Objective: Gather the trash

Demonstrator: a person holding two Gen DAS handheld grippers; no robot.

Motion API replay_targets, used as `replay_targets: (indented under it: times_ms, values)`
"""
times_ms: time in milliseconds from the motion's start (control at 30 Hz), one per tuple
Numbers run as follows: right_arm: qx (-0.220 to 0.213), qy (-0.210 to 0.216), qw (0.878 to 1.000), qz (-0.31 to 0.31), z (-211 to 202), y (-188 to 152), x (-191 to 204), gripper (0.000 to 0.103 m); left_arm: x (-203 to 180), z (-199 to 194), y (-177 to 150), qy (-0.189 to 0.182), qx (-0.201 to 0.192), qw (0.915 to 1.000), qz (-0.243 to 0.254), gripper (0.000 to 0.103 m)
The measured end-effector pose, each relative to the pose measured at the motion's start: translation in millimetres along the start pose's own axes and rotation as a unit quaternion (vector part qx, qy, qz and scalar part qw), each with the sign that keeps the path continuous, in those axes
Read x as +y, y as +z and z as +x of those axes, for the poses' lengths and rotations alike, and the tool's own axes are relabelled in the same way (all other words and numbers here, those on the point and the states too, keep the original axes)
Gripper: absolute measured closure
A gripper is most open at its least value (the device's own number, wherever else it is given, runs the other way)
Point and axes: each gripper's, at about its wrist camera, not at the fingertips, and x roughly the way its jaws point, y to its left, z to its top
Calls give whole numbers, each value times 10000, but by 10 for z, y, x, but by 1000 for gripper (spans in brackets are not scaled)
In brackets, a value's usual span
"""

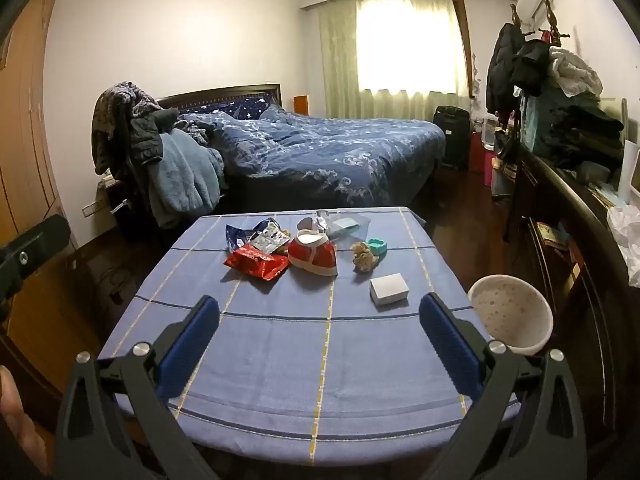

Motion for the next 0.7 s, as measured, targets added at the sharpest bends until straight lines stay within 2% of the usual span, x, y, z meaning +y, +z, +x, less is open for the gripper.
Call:
replay_targets:
  times_ms: [133, 700]
  values:
    - [137, -22, 9999, 71, 45, -2, -22, 3, 7, -9, -11, -12, 36, 10000, -20, 4]
    - [202, 8, 9998, 50, 52, -61, -29, 3, 34, 95, -52, -18, 182, 9998, -76, 4]
